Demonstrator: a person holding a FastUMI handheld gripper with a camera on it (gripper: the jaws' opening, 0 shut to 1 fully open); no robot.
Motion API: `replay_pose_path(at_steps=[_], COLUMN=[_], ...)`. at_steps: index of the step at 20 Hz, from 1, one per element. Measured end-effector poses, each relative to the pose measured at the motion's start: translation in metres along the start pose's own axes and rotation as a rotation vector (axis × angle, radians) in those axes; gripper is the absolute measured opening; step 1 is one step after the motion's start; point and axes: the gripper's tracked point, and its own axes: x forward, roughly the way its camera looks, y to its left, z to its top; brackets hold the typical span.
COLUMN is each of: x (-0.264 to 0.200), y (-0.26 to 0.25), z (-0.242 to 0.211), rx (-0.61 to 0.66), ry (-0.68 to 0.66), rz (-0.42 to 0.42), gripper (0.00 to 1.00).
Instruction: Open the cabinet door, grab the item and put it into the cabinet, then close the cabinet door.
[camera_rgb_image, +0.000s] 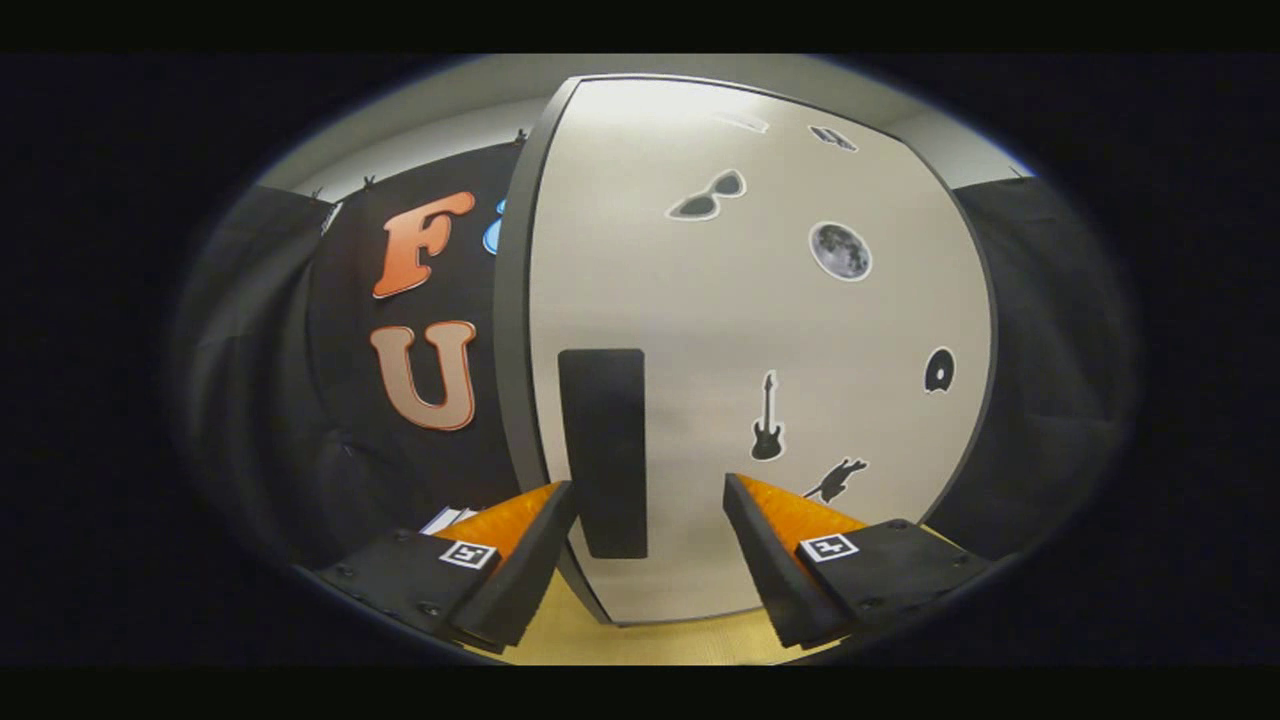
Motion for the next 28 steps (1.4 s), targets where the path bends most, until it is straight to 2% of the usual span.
replay_pose_path(at_steps=[8, 10, 13, 14, 20, 28], x=[0.006, 0.006, 0.004, 0.003, -0.017, -0.06], y=[0.015, 0.015, 0.014, 0.013, 0.008, -0.006], z=[-0.009, -0.009, -0.009, -0.009, -0.009, -0.011], rx=[0.003, -0.004, 0.002, -0.012, -0.011, -0.024], ry=[0.032, 0.027, 0.012, 0.01, 0.005, -0.005], rz=[0.069, 0.06, 0.051, 0.045, 0.002, 0.005], gripper=[0.5, 0.4, 0.36, 0.32, 0.29, 0.26])
